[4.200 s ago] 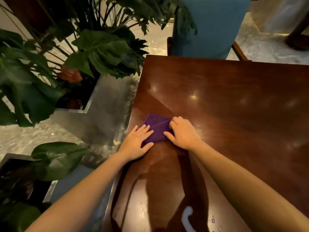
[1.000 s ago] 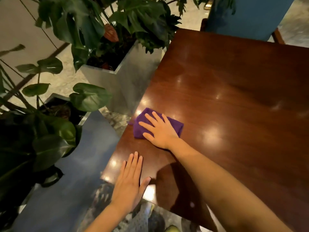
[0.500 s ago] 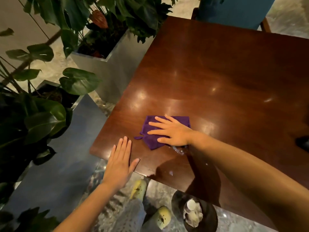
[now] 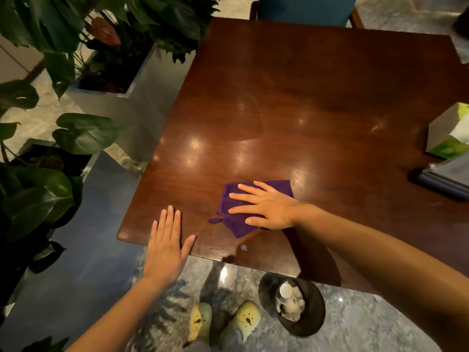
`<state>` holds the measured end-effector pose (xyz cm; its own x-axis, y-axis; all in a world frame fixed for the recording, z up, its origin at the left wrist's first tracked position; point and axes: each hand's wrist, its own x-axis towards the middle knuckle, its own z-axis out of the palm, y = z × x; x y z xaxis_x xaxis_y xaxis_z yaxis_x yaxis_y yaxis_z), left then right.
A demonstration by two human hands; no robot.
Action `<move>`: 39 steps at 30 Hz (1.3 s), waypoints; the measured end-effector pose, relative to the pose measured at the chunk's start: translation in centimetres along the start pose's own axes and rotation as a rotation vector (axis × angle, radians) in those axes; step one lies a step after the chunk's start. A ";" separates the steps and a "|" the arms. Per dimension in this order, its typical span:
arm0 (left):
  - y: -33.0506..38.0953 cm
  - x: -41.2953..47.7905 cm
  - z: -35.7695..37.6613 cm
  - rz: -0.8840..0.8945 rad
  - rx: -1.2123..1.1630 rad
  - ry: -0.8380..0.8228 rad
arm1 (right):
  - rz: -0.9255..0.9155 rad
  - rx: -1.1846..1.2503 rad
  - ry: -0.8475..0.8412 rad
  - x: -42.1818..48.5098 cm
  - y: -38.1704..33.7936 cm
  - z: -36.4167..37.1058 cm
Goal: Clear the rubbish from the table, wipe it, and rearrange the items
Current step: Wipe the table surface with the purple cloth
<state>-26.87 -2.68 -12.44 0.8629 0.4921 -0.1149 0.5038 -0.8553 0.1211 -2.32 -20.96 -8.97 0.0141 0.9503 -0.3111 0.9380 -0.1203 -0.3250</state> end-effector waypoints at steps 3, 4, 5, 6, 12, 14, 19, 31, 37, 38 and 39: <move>0.1 0.0 0.1 0.005 -0.010 -0.004 | 0.056 0.013 -0.004 -2.0 0.3 0.3; 0.1 0.0 0.1 0.005 -0.015 -0.004 | 0.083 0.021 0.001 -2.7 0.5 0.5; 0.1 0.0 0.1 0.007 -0.022 -0.005 | 0.114 0.032 0.009 -3.4 0.6 0.6; 0.1 0.0 0.1 0.009 -0.030 -0.006 | 0.148 0.043 0.019 -4.2 0.7 0.8; 0.5 0.0 -0.2 0.014 -0.037 -0.026 | 0.448 0.089 0.160 -8.4 -0.3 2.8; 0.6 0.0 -0.3 0.011 -0.032 -0.043 | 0.593 0.100 0.237 -8.8 -1.5 3.8; 0.6 0.1 -0.6 -0.005 -0.024 -0.086 | 1.046 0.173 0.401 -6.4 -6.3 5.7; -3.4 0.9 -1.6 0.162 -0.060 -0.119 | 1.553 0.555 0.627 6.0 -16.4 4.3; -8.0 1.1 -1.5 0.266 -0.130 -0.132 | 1.505 0.657 0.589 12.6 -19.7 2.2; -8.1 1.2 -1.5 0.261 -0.180 -0.143 | 1.475 0.669 0.590 13.5 -20.2 1.9; -8.2 1.3 -1.5 0.256 -0.226 -0.158 | 1.442 0.680 0.586 14.2 -20.5 1.7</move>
<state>-29.77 5.23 -12.13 0.9544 0.2204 -0.2016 0.2834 -0.8812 0.3783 -21.96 -5.44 -8.24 0.9226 -0.0810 -0.3771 -0.2549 -0.8619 -0.4385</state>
